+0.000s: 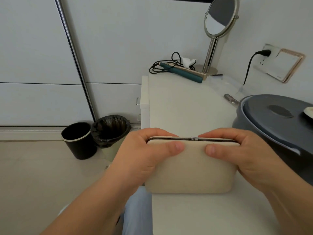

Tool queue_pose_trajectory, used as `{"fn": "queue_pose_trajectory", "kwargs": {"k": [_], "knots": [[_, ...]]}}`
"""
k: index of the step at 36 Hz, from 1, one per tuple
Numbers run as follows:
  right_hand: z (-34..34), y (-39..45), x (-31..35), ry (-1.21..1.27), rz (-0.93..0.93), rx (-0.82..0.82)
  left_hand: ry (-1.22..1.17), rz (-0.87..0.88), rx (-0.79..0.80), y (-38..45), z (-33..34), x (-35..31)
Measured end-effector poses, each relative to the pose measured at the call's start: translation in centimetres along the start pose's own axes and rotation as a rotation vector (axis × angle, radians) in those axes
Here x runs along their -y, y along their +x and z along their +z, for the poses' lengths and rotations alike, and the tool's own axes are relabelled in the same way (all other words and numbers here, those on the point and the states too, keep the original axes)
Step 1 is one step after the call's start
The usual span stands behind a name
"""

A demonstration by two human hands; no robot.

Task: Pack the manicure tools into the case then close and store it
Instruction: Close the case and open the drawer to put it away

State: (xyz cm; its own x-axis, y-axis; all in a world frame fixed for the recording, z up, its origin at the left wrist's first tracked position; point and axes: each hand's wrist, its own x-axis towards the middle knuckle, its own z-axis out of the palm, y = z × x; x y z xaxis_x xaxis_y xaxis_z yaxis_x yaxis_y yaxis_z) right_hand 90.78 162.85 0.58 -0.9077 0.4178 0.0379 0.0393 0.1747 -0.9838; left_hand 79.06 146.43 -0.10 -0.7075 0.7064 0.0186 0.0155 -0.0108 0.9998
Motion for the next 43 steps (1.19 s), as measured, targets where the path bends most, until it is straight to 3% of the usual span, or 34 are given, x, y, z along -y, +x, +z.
{"fn": "queue_pose_trajectory", "kwargs": {"k": [8,19,25,29,39,43], "knots": [[0.2,-0.6,0.9,-0.070,-0.048,0.027,0.275,0.130,0.116,-0.2,-0.4,-1.0],[0.3,-0.9,1.7,-0.170,-0.151,0.044,0.326,0.257,0.015,-0.8,0.2,-0.9],[0.5,-0.3,1.6,-0.511,-0.397,-0.147,0.578,0.529,-0.143,-0.1,0.3,-1.1],[0.5,0.6,0.6,-0.654,-0.453,-0.211,0.736,0.647,-0.197,1.3,0.3,0.1],[0.7,0.0,-2.8,-0.945,-0.564,-0.199,0.831,0.735,-0.154,1.7,0.5,4.1],[0.8,-0.7,-3.7,-1.058,-0.570,-0.176,0.884,0.689,-0.115,0.8,0.8,4.5]]}}
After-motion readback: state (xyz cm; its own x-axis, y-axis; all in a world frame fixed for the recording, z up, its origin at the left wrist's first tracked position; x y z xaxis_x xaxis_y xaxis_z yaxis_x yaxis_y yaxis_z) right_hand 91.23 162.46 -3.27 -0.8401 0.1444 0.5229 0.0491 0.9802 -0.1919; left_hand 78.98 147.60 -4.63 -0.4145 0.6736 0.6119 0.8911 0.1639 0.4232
